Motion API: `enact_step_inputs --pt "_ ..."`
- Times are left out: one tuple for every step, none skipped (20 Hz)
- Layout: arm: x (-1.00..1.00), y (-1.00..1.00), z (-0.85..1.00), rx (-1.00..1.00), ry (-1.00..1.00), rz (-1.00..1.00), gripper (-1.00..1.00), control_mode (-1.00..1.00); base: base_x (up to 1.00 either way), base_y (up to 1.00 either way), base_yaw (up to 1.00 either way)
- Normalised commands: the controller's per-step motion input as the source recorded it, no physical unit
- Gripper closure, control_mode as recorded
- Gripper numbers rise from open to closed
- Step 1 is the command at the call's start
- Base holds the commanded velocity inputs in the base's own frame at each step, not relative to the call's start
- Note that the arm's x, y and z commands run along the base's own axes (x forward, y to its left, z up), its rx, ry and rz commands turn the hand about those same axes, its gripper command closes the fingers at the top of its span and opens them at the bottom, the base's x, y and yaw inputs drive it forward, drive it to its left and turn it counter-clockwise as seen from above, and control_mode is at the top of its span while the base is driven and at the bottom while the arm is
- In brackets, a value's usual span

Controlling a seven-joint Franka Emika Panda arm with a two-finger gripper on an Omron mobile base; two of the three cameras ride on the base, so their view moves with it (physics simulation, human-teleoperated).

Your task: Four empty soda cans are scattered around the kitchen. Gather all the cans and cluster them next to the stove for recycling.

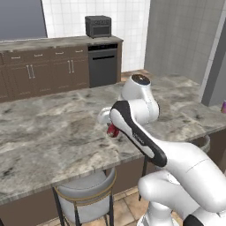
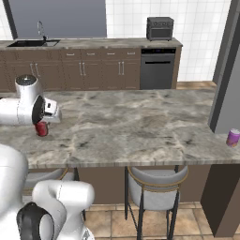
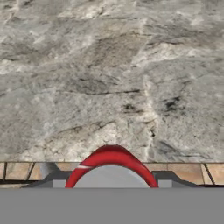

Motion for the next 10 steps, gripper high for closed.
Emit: enact_step_inputs --pt "-0.89 -0.07 0.72 0.0 -0.03 -0.02 1.0 -1.0 0.0 0.0 0.0" --pt "-0.81 -0.06 0.63 0.0 0.0 -0.04 1.0 -1.0 0.0 0.0 0.0" --pt "-0.73 -0.13 0.59 0.0 0.0 -0.04 1.0 -1.0 0.0 0.0 0.0" --pt "-0.76 -0.17 0.58 0.0 0.0 -0.06 1.0 -1.0 0.0 0.0 0.0" --pt "-0.8 -0.2 0.59 0.0 0.0 -0.07 1.0 -1.0 0.0 0.0 0.0" --pt "-0.84 -0.2 0.58 0.0 0.0 -0.07 1.0 -1.0 0.0 0.0 0.0" --pt "-0.86 -0.19 0.57 0.0 0.0 -0.07 1.0 -1.0 0.0 0.0 0.0" --pt "-0.83 -0.14 0.59 0.0 0.0 -0.09 1.0 -1.0 0.0 0.0 0.0" --pt "-0.78 -0.07 0.56 0.0 0.0 -0.1 1.0 -1.0 0.0 0.0 0.0" --pt "-0.66 -0.11 0.55 0.0 0.08 -0.1 1.0 -1.0 0.0 0.0 0.0"
